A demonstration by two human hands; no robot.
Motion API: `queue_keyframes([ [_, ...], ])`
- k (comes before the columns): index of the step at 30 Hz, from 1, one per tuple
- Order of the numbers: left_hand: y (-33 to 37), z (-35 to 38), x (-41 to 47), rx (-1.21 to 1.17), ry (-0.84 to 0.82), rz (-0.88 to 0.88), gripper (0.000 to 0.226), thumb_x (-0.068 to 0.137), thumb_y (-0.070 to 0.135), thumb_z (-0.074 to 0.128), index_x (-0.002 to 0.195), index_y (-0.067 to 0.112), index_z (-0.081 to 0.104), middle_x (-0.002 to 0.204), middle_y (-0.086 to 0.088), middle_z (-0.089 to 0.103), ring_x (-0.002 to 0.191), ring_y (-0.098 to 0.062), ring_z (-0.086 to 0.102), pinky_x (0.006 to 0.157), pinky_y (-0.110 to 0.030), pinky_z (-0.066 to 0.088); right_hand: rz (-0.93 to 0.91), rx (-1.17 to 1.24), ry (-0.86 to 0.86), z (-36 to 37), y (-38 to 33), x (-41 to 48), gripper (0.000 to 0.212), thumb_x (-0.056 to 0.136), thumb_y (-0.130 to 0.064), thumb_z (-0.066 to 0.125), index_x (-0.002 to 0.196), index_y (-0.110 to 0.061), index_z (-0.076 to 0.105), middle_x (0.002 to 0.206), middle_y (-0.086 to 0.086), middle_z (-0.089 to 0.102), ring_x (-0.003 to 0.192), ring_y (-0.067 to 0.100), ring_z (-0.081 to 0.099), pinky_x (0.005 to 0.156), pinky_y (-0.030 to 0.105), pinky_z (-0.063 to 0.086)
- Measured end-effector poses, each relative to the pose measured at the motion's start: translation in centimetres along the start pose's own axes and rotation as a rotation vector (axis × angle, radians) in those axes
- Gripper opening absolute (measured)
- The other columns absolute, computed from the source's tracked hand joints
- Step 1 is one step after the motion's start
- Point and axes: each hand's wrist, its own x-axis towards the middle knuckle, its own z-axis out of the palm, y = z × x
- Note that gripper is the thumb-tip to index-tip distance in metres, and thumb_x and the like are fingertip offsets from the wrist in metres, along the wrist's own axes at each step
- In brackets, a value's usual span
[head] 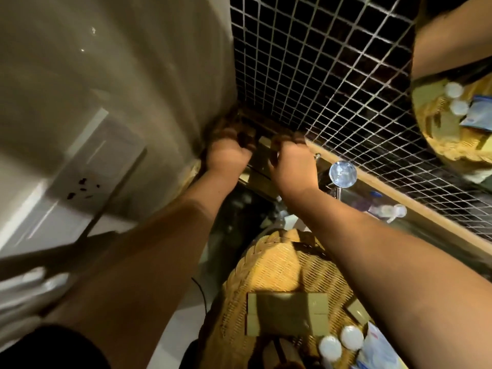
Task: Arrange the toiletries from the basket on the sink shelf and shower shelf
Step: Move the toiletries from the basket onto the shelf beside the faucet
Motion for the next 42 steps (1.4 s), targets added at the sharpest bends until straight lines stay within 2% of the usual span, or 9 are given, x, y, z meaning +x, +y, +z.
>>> queue_keyframes([
  [5, 0.1, 0.4, 0.5, -0.011, 0.101, 0.052, 0.045, 0.080, 0.030, 0.074, 0.124, 0.026, 0.067, 0.150, -0.005, 0.046, 0.137, -0.025, 0.043, 0.112, -0.031, 0.037, 0.112, 0.055, 0.009, 1.2, -0.1, 1.1, 0.047, 0.087, -0.017, 0.069, 0.131, -0.015, 0.054, 0.134, 0.015, 0.047, 0.108, 0.034, 0.057, 0.089, 0.040, 0.049],
  [10, -0.6, 0.4, 0.8, 0.016, 0.076, 0.108, 0.043, 0.083, 0.021, 0.071, 0.125, 0.025, 0.068, 0.153, -0.009, 0.043, 0.138, -0.028, 0.041, 0.113, -0.025, 0.028, 0.198, -0.012, -0.121, 1.9, 0.0, 2.4, 0.043, 0.090, -0.021, 0.068, 0.130, -0.013, 0.055, 0.142, 0.014, 0.040, 0.111, 0.029, 0.058, 0.080, 0.030, 0.045],
  [14, -0.3, 0.5, 1.2, 0.054, 0.057, 0.197, 0.040, 0.088, 0.026, 0.066, 0.128, 0.021, 0.067, 0.150, -0.013, 0.044, 0.139, -0.033, 0.040, 0.114, -0.037, 0.033, 0.292, 0.024, -0.215, 2.2, 0.0, 3.6, 0.025, 0.091, -0.021, 0.064, 0.114, -0.010, 0.062, 0.098, 0.007, 0.058, 0.097, 0.029, 0.062, 0.069, 0.026, 0.038],
  [17, -0.3, 0.9, 1.1, 0.053, 0.085, 0.257, 0.040, 0.085, 0.026, 0.067, 0.125, 0.018, 0.069, 0.147, -0.016, 0.048, 0.135, -0.035, 0.044, 0.112, -0.032, 0.033, 0.272, 0.003, -0.179, 2.8, 0.1, 3.6, 0.021, 0.092, -0.019, 0.064, 0.110, -0.009, 0.064, 0.069, -0.002, 0.042, 0.064, 0.019, 0.052, 0.053, 0.022, 0.034],
  [20, -1.2, 1.5, 1.5, 0.101, 0.048, 0.265, 0.041, 0.089, 0.033, 0.060, 0.128, 0.021, 0.066, 0.147, -0.012, 0.049, 0.137, -0.031, 0.043, 0.114, -0.030, 0.029, 0.236, 0.077, -0.092, 3.3, 0.4, 3.7, 0.038, 0.087, -0.013, 0.065, 0.125, -0.016, 0.060, 0.104, 0.009, 0.062, 0.085, 0.023, 0.058, 0.069, 0.023, 0.039],
  [26, -2.3, 1.6, -0.1, 0.124, 0.034, 0.335, 0.033, 0.088, 0.010, 0.066, 0.121, 0.007, 0.069, 0.136, -0.021, 0.058, 0.128, -0.037, 0.052, 0.108, -0.037, 0.039, 0.233, 0.089, -0.149, 4.3, 1.0, 4.5, 0.065, 0.091, -0.012, 0.061, 0.148, -0.028, 0.033, 0.141, 0.018, 0.045, 0.121, 0.039, 0.052, 0.078, 0.035, 0.039],
  [31, -2.4, 1.7, -0.1, 0.143, -0.061, 0.293, 0.042, 0.086, 0.010, 0.068, 0.127, 0.014, 0.063, 0.148, -0.013, 0.042, 0.127, -0.035, 0.050, 0.102, -0.038, 0.043, 0.166, 0.150, -0.169, 4.6, 1.5, 3.7, 0.063, 0.096, -0.016, 0.054, 0.147, -0.041, 0.029, 0.136, 0.017, 0.050, 0.110, 0.040, 0.059, 0.076, 0.041, 0.053],
  [37, -3.5, 3.6, -1.8, 0.148, 0.029, 0.297, 0.065, 0.086, 0.020, 0.071, 0.147, 0.012, 0.047, 0.154, -0.019, 0.039, 0.139, -0.039, 0.038, 0.114, -0.044, 0.031, -0.015, 0.061, -0.107, 4.9, 1.8, 1.7, 0.056, 0.093, -0.024, 0.056, 0.147, -0.025, 0.041, 0.143, 0.015, 0.046, 0.112, 0.038, 0.058, 0.085, 0.042, 0.052],
  [42, -4.7, 5.2, -3.8, 0.335, -0.062, 0.331, 0.077, 0.089, 0.024, 0.065, 0.156, 0.032, 0.028, 0.166, -0.008, 0.009, 0.148, -0.039, 0.014, 0.115, -0.049, 0.027, -0.040, -0.058, -0.216, 4.4, 1.5, 1.2, 0.072, 0.090, -0.018, 0.058, 0.154, -0.026, 0.027, 0.115, 0.017, 0.063, 0.095, 0.039, 0.064, 0.065, 0.036, 0.046],
])
